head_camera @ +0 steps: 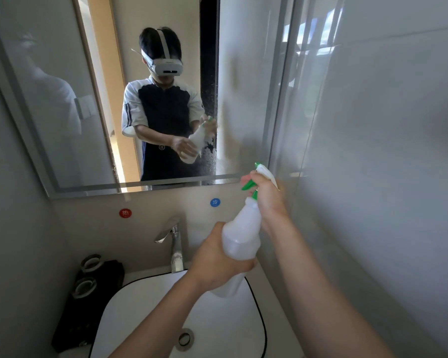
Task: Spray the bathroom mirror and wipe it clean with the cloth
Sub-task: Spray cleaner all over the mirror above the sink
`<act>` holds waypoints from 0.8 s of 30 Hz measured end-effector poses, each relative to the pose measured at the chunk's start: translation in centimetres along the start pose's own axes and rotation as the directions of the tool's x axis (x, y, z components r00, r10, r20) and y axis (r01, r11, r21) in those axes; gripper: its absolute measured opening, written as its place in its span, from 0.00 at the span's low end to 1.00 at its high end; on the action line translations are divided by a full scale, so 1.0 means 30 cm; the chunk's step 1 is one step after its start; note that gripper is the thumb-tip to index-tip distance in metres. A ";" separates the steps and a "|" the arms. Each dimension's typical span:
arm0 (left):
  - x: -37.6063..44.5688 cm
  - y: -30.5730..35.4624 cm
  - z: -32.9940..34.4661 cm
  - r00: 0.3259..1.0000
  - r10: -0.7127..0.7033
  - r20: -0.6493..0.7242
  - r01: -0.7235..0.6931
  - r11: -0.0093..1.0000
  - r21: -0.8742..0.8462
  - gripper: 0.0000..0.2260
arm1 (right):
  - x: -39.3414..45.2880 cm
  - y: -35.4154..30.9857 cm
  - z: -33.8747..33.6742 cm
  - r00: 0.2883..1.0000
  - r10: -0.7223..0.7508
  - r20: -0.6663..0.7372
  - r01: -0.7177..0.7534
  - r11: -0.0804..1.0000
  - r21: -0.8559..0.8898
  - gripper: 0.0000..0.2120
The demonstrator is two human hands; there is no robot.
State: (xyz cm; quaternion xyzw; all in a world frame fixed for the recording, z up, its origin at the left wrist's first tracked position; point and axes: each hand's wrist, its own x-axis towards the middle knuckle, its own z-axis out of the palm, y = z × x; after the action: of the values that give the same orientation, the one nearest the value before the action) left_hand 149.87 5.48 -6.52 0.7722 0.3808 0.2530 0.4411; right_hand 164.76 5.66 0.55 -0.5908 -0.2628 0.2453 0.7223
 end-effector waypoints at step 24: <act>0.077 0.032 -0.015 0.998 0.030 -0.047 -0.033 0.998 -0.045 0.33 | -0.007 -0.073 0.034 0.982 -0.150 0.115 0.151 0.988 -0.005 0.15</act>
State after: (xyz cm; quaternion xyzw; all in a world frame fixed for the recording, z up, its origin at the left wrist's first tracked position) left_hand 151.23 7.28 -5.33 0.7617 0.3728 0.2865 0.4457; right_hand 164.02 5.87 2.85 -0.5592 -0.3492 0.2214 0.7186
